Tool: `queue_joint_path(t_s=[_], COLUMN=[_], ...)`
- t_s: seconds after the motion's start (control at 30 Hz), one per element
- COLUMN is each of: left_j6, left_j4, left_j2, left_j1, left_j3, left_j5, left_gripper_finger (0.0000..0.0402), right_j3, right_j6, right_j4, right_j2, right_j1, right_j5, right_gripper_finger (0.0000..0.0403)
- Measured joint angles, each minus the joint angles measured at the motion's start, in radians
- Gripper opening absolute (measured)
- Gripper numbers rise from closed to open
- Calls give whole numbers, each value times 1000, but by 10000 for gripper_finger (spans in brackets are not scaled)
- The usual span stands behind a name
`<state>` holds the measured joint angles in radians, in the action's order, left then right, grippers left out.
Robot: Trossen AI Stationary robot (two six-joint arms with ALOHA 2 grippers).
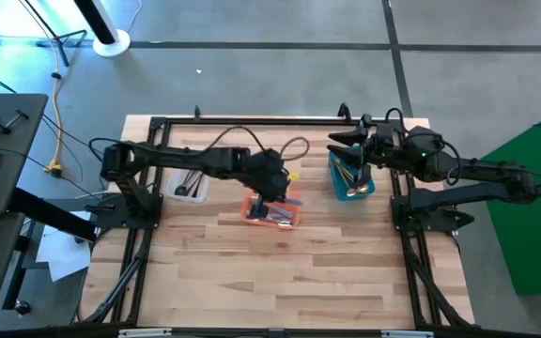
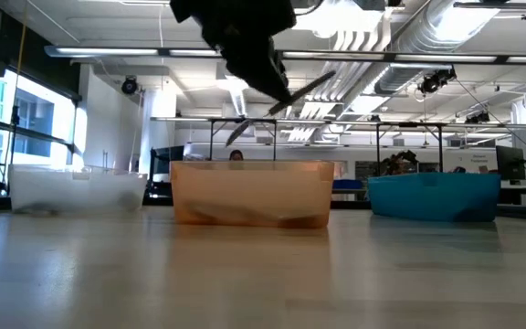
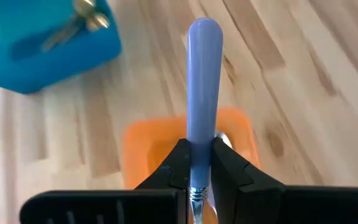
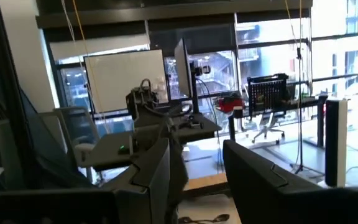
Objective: Sort silverware by color (type)
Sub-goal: Put the violet spoon into the orange bin
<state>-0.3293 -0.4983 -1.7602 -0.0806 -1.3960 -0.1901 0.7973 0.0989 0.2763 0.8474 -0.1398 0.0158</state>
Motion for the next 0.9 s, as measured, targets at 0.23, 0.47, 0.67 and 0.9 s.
queue_joint_path(t_s=[0.23, 0.47, 0.67, 0.9], left_j6=[-39, -44, -39, -40], left_j4=[-77, -61, -78, -72], left_j2=[-63, -136, -160, -155], left_j1=[12, 15, 19, 20], left_j3=[0, 0, 2, 2], left_j5=[50, 50, 50, 51], left_gripper_finger=[15, 1, 1, 1], right_j3=[0, 0, 0, 0], right_j6=[32, 34, 80, 84], right_j4=[-11, -16, -17, -18], right_j2=[8, 19, 22, 22], right_j1=[0, 0, 0, 0], right_j5=[0, 0, 0, 0], right_gripper_finger=[134, 134, 134, 134])
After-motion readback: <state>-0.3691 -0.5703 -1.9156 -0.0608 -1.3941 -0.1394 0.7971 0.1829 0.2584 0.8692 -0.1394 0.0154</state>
